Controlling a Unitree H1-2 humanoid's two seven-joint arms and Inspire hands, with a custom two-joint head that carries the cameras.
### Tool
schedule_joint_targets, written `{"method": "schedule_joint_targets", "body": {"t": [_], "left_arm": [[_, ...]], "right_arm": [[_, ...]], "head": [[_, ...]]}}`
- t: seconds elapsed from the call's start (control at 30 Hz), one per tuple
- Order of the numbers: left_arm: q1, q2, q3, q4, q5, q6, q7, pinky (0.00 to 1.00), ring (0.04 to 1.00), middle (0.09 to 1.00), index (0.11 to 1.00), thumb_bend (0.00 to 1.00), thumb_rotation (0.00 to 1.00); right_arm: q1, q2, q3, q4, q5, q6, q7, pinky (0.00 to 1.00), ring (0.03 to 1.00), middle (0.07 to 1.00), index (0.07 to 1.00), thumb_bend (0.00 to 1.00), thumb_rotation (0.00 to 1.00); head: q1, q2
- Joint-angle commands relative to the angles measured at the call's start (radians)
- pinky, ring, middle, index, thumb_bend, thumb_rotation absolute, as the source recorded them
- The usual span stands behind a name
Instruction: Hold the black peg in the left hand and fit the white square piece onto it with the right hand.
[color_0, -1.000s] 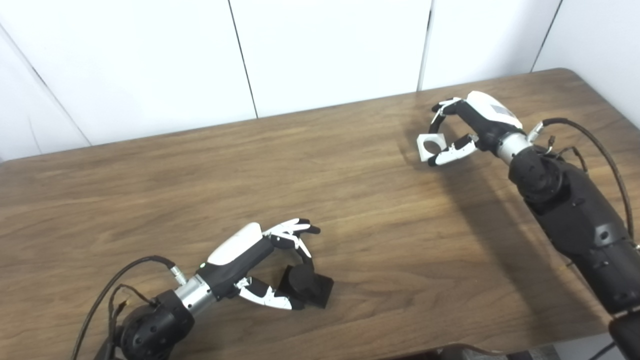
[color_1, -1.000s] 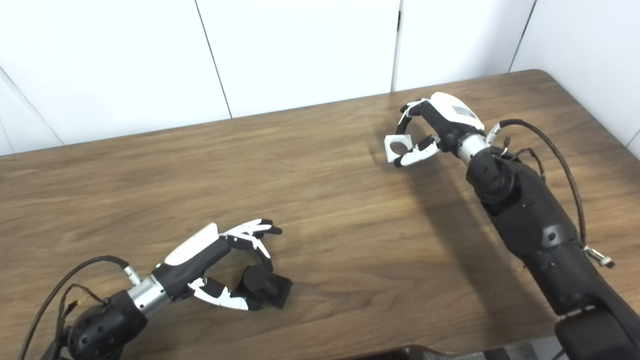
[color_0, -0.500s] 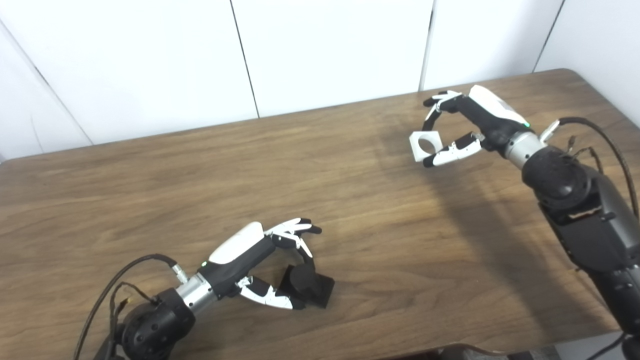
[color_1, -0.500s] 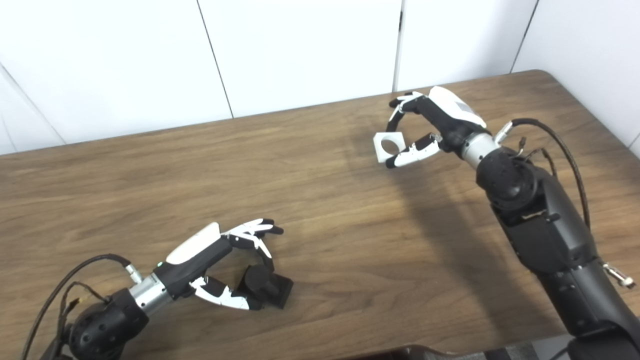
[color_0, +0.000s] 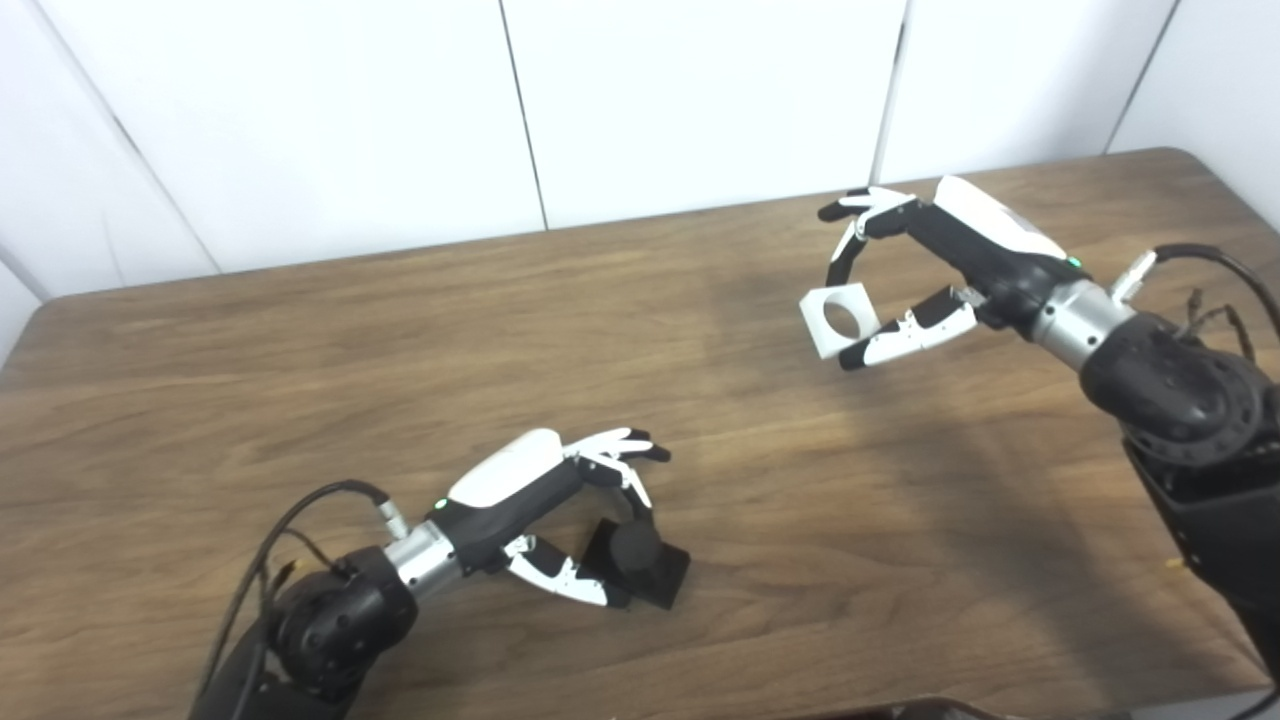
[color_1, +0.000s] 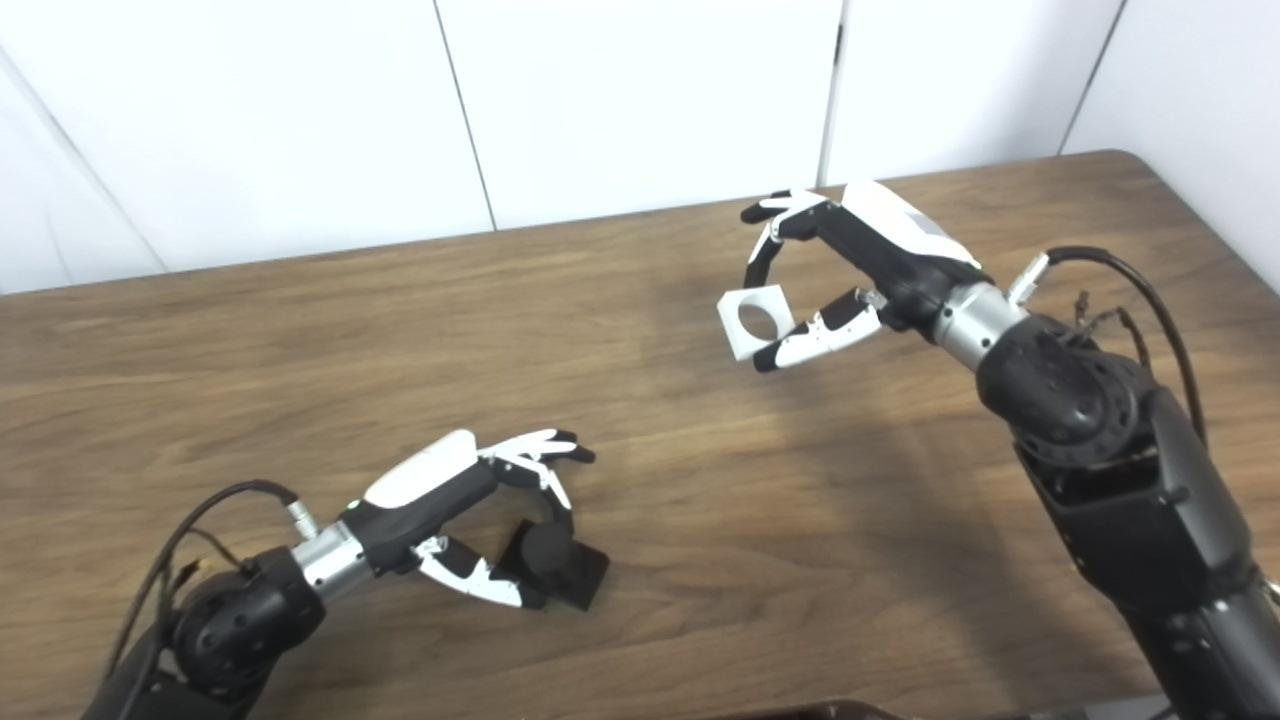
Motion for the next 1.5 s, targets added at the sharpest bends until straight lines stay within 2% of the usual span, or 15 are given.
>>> {"method": "schedule_joint_targets", "body": {"t": [0.0, 0.43, 0.7, 0.97, 1.03, 1.3, 1.47], "left_arm": [[0.002, 0.013, -0.029, 0.067, 0.084, 0.05, -0.036, 0.85, 0.945, 0.888, 0.491, 0.52, 0.08], [-0.025, -0.002, -0.053, 0.091, 0.116, 0.076, -0.033, 0.85, 0.939, 0.88, 0.49, 0.52, 0.07], [-0.027, -0.005, -0.055, 0.082, 0.116, 0.096, -0.045, 0.87, 0.945, 0.884, 0.491, 0.52, 0.08], [-0.024, -0.009, -0.06, 0.08, 0.111, 0.1, -0.043, 0.87, 0.941, 0.884, 0.491, 0.52, 0.08], [-0.023, -0.01, -0.061, 0.081, 0.109, 0.1, -0.044, 0.87, 0.94, 0.884, 0.49, 0.52, 0.08], [-0.024, -0.018, -0.063, 0.084, 0.109, 0.107, -0.043, 0.88, 0.945, 0.889, 0.49, 0.52, 0.07], [-0.029, -0.019, -0.067, 0.081, 0.114, 0.112, -0.048, 0.87, 0.948, 0.892, 0.491, 0.52, 0.08]], "right_arm": [[-0.024, -0.014, 0.0, -0.064, 0.018, -0.001, 0.014, 0.84, 0.944, 0.867, 0.48, 0.52, 0.14], [-0.018, -0.001, 0.036, -0.166, 0.075, -0.008, 0.085, 0.81, 0.938, 0.865, 0.48, 0.52, 0.14], [-0.033, 0.022, 0.078, -0.209, 0.086, -0.003, 0.1, 0.83, 0.954, 0.869, 0.48, 0.52, 0.14], [-0.053, 0.061, 0.129, -0.218, 0.082, 0.002, 0.127, 0.85, 0.953, 0.869, 0.479, 0.52, 0.14], [-0.058, 0.066, 0.144, -0.218, 0.077, 0.008, 0.139, 0.81, 0.938, 0.861, 0.478, 0.52, 0.14], [-0.082, 0.103, 0.215, -0.199, 0.037, 0.01, 0.171, 0.79, 0.956, 0.869, 0.478, 0.52, 0.14], [-0.096, 0.128, 0.25, -0.156, 0.003, -0.026, 0.169, 0.79, 0.963, 0.873, 0.478, 0.52, 0.15]], "head": [[0.007, 0.002], [0.073, 0.018], [0.073, 0.022], [0.081, 0.03], [0.081, 0.029], [0.089, 0.031], [0.098, 0.031]]}}
